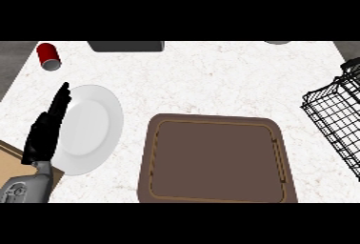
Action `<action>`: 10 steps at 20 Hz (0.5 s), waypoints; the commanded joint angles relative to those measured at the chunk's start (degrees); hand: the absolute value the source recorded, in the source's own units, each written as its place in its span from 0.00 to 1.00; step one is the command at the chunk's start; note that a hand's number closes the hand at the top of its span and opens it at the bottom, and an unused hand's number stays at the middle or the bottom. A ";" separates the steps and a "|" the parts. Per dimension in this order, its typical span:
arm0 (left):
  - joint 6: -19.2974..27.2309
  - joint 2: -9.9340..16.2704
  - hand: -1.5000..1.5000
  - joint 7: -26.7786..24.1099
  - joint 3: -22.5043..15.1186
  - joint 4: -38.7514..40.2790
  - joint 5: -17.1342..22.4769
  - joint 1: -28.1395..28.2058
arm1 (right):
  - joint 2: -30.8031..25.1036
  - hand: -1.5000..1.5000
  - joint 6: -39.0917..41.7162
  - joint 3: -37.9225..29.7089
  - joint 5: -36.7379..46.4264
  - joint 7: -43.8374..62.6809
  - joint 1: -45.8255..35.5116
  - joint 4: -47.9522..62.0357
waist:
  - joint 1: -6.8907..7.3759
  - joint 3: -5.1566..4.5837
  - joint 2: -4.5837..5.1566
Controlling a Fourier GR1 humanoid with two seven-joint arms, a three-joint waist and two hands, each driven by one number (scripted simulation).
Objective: Pick the lemon from the tray and place it in the tiered basket
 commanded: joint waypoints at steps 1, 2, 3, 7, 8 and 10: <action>-0.44 0.09 0.50 0.01 0.55 -1.33 0.47 1.15 | 3.11 0.00 -5.11 -0.43 -2.80 1.13 5.76 -6.95 | 0.10 -0.02 -0.03; 0.81 -0.79 0.50 0.64 -0.22 0.99 -0.83 -1.50 | 2.96 0.00 -8.46 -0.59 -2.82 0.53 3.86 -5.82 | 0.12 -0.02 0.11; 1.30 -0.88 0.50 0.60 -0.14 2.77 -1.38 -2.68 | 4.36 0.00 -9.05 0.05 -2.51 1.09 6.07 -9.10 | -0.19 -0.03 0.07; -1.13 -0.77 0.50 0.17 -0.50 -1.87 0.53 1.57 | 4.35 0.00 -12.92 1.37 -0.80 2.13 6.41 -13.89 | 0.52 -0.03 -0.02; -0.07 -0.11 0.50 -0.14 0.37 -0.33 -0.42 0.63 | 1.97 0.00 -10.80 0.70 -1.89 0.67 7.33 -16.65 | 0.10 -0.04 -0.04; -0.37 -0.09 0.50 1.97 0.66 0.09 0.06 -2.09 | 0.96 0.00 -10.32 0.70 -1.82 1.07 7.31 -19.74 | -0.06 -0.04 -0.03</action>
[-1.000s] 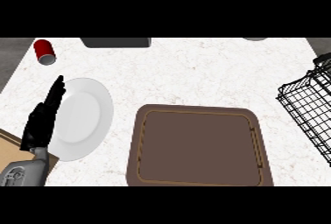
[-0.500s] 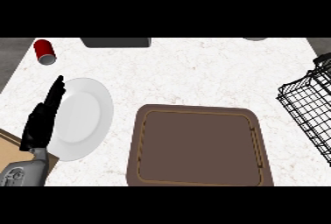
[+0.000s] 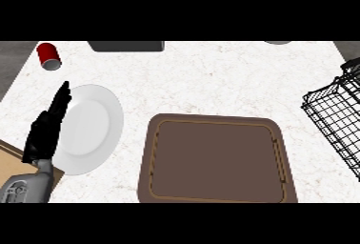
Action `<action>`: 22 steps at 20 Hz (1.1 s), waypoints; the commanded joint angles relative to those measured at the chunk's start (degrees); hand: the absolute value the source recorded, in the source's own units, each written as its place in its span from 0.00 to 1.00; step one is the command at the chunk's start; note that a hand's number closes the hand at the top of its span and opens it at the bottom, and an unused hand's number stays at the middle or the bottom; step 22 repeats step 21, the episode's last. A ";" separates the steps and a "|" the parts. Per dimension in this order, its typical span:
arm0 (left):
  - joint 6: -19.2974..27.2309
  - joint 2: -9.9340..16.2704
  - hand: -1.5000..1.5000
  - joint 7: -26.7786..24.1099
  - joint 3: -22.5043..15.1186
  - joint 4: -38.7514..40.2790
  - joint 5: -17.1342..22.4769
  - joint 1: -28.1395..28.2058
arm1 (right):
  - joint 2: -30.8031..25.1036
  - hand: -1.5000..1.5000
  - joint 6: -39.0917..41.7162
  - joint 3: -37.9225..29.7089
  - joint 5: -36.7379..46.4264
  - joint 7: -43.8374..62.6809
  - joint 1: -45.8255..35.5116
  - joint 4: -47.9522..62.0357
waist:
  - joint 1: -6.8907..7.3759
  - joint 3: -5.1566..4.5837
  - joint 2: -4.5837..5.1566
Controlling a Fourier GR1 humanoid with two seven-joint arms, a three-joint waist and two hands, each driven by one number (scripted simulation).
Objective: Pick the lemon from the tray and place it in the tiered basket
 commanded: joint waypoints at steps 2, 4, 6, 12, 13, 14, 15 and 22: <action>-0.42 -0.01 0.50 0.29 0.09 -0.80 0.13 0.12 | 0.49 0.00 -0.66 2.52 3.53 6.24 0.09 -9.55 | 0.05 -0.04 -0.05; -1.24 0.56 0.50 -0.54 0.42 -0.40 0.37 1.13 | -0.14 0.00 -0.13 1.57 4.72 8.25 0.63 -11.02 | 0.20 -0.03 0.02; 0.54 -0.87 0.50 2.16 -0.58 -2.29 -0.76 0.77 | 2.31 0.00 5.65 -0.38 3.58 10.60 3.55 -20.76 | -0.72 -0.04 -0.39; -0.19 0.95 0.50 1.12 1.47 -2.00 -0.01 2.18 | 10.61 0.00 15.52 -2.20 2.64 14.72 7.84 -42.00 | -1.32 -0.10 -0.73; -0.83 1.43 0.50 0.20 2.03 -0.41 0.55 1.48 | 12.84 0.00 16.11 -3.59 1.15 13.82 10.95 -45.56 | -2.04 -0.09 -0.75; -0.36 0.07 0.50 -2.28 1.50 -1.55 0.63 5.32 | 14.54 0.00 15.51 -5.07 0.20 12.26 14.73 -49.08 | -1.78 -0.06 -0.77; 0.35 -0.06 0.50 1.91 1.32 -1.60 0.23 0.72 | 17.07 0.00 16.72 -4.27 -0.41 11.58 16.79 -54.26 | -2.39 -0.04 -0.76; -0.79 1.10 0.50 0.97 2.03 1.41 0.50 -1.41 | 24.72 0.00 23.26 -4.92 -5.73 10.31 26.95 -78.13 | -2.09 -0.04 -0.38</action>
